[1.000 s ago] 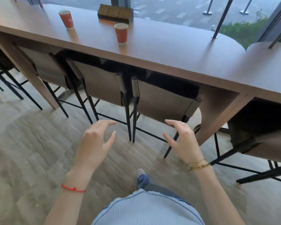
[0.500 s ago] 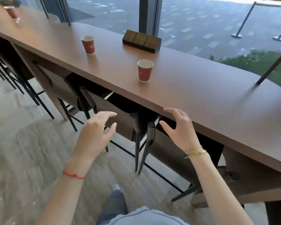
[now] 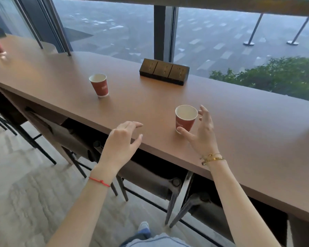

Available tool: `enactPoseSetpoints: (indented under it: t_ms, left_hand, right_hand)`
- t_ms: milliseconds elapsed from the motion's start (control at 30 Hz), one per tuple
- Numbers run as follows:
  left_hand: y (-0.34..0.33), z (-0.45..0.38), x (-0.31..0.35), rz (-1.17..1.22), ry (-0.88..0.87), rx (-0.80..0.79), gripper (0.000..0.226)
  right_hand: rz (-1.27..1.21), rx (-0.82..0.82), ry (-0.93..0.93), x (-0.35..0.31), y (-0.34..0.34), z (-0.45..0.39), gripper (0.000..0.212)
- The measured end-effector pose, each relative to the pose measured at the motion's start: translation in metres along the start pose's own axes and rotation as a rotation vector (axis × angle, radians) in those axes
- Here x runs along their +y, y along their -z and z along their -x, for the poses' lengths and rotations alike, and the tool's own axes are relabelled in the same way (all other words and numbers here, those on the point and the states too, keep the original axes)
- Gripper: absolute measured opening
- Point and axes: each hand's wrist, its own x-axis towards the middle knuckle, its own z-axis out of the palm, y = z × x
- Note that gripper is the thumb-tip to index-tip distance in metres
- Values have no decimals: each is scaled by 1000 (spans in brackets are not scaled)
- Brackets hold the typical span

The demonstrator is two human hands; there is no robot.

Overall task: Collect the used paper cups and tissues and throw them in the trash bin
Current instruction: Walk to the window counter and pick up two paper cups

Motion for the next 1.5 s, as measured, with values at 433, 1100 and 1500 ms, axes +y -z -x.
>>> enactPoseSetpoints:
  t_ms: [433,1100,1500]
  left_hand:
    - [26,-107,-123,-13,82,167,44]
    - [4,-243,-233,244,440,229,96]
    - [24,-186,-156,314,137,107,86]
  right_hand:
    - [-15,125,24,-44,-75,-68,84]
    - [41,-1,51,-72,-159,-140,81]
    - [77,65,-4,-62,-113,-94,76]
